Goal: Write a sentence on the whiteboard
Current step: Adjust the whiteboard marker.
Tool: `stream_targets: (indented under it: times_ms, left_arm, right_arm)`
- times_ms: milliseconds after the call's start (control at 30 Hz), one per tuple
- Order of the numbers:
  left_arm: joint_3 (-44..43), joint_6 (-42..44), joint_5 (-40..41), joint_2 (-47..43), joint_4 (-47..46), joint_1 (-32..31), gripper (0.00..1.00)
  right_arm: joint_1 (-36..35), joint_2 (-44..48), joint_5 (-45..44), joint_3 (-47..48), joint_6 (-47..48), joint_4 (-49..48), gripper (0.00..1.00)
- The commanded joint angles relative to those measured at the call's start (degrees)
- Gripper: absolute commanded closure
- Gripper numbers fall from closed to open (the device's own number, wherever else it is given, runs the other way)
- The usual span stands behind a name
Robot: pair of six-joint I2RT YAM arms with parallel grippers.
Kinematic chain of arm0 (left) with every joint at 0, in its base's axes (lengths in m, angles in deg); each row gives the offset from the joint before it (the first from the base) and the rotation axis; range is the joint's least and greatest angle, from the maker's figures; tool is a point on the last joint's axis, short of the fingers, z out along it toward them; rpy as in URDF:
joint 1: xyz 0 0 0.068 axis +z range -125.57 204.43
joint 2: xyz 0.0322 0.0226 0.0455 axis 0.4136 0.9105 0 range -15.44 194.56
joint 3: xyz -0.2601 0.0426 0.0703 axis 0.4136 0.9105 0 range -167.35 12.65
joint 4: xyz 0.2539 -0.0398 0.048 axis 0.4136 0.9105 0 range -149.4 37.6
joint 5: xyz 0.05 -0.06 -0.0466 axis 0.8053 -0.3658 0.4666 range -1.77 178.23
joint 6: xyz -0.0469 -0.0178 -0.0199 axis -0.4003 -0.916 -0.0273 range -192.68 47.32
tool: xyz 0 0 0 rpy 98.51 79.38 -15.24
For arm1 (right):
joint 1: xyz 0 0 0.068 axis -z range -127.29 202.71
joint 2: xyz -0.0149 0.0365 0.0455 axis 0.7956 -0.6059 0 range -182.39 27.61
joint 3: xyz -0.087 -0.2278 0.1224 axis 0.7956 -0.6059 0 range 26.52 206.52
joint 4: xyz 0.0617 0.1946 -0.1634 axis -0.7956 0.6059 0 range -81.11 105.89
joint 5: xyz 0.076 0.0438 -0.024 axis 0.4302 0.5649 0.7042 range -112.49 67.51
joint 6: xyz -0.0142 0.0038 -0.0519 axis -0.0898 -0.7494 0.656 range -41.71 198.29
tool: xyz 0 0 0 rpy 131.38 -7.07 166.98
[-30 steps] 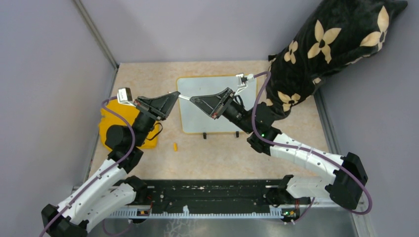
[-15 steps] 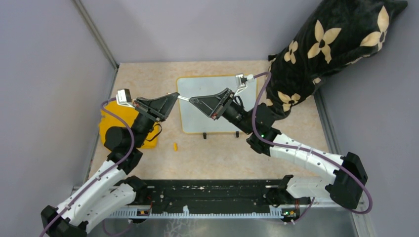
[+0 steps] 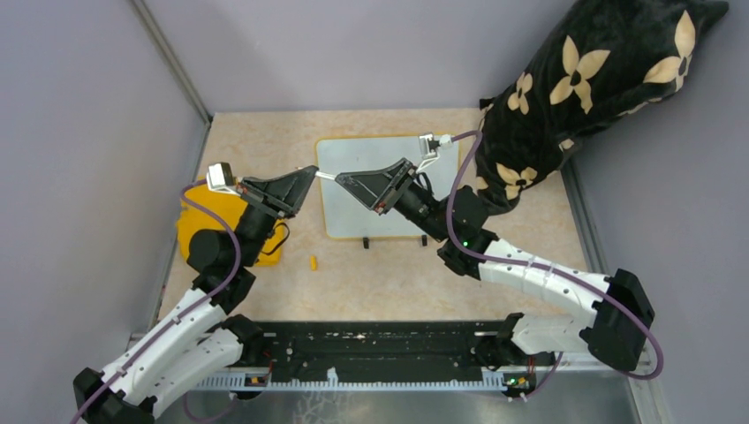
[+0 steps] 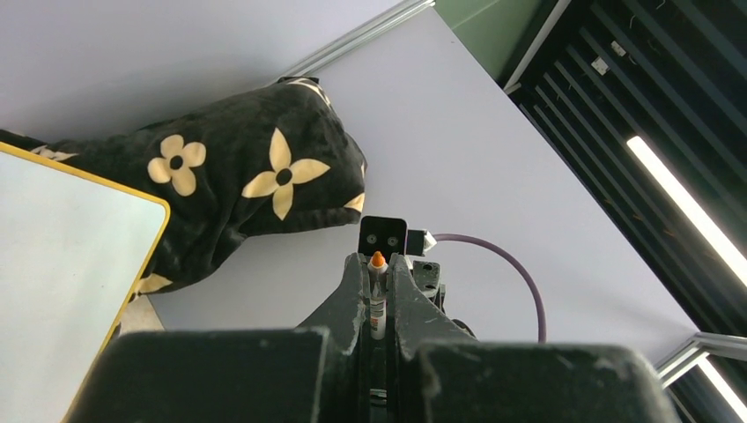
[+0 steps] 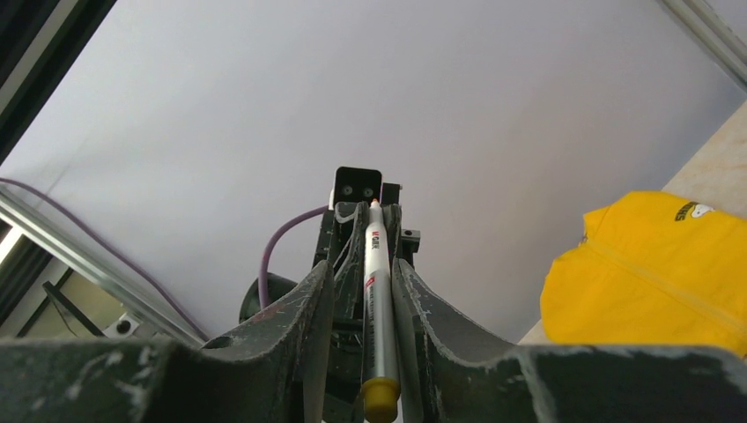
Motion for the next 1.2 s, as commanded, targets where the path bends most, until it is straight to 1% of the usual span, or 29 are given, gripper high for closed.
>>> stream_targets:
  times_ms: [0,100,333,500,567,600,633,667,733,767,800,833,867,933,967,1067,1167]
  left_arm:
    - [0.5,-0.8,1.8,-0.5,-0.8,-0.5,1.00]
    - [0.6,-0.6,2.0,-0.9,-0.6,-0.4,1.00]
    - [0.6,0.3,2.1,-1.4,0.0,-0.5,1.00]
    - [1.0,0.3,2.0,-1.4,-0.1,-0.4,1.00]
    - [1.0,0.6,1.8,-1.4,-0.1,-0.4,1.00]
    - [1.0,1.1,1.3,-1.4,0.2,-0.4,0.98]
    - [0.8,1.5,1.2,-1.5,0.9,-0.4,0.90]
    - [0.7,1.9,1.3,-1.8,1.9,-0.4,0.80]
    - [0.7,2.8,2.1,-2.7,4.1,-0.4,0.55]
    - [0.5,3.6,2.5,-3.5,5.6,-0.5,0.41]
    - [0.4,4.8,3.1,-4.4,7.3,-0.4,0.31]
    - [0.1,6.0,3.8,-5.4,9.4,-0.4,0.22]
    - [-0.1,7.4,4.6,-6.4,11.4,-0.4,0.16]
    - [-0.2,10.5,6.7,-9.4,15.2,-0.5,0.08]
    - [0.0,13.2,7.5,-10.6,16.4,-0.5,0.07]
    - [-1.1,22.9,8.8,-13.5,22.4,-0.5,0.05]
    - [-4.5,35.9,8.8,-13.2,33.1,-0.4,0.05]
  right_arm:
    - [-0.8,-0.1,-0.5,2.5,-0.2,-5.0,0.70]
    - [-0.8,-0.5,-0.5,2.6,-0.3,-5.1,0.73]
    - [-0.8,-1.1,-0.3,2.9,-0.4,-4.9,0.85]
    - [-0.8,-0.9,-0.3,2.5,-0.1,-5.2,0.99]
    - [-0.8,-0.7,-0.4,2.2,0.0,-5.5,1.00]
    - [-0.8,-0.5,-0.4,2.0,0.0,-5.5,1.00]
    - [-0.8,-0.2,-0.6,1.8,0.1,-5.5,1.00]
    - [-0.8,0.4,-0.9,1.6,0.7,-5.0,1.00]
    - [-0.8,2.4,-1.7,1.3,2.9,-2.6,1.00]
    - [-0.8,3.6,-2.6,1.3,4.5,-0.6,1.00]
    - [-0.8,5.1,-3.5,1.3,6.3,2.6,1.00]
    - [-0.8,6.5,-4.9,1.2,8.4,5.5,1.00]
    - [-0.8,8.0,-6.7,1.3,10.5,8.3,1.00]
    - [-0.8,11.1,-10.0,1.2,15.2,14.8,1.00]
    - [-0.8,12.8,-11.7,1.2,17.2,18.0,1.00]
    - [-0.8,16.6,-17.0,1.2,24.5,27.1,1.00]
    - [-0.9,19.5,-22.9,0.8,31.7,35.1,1.00]
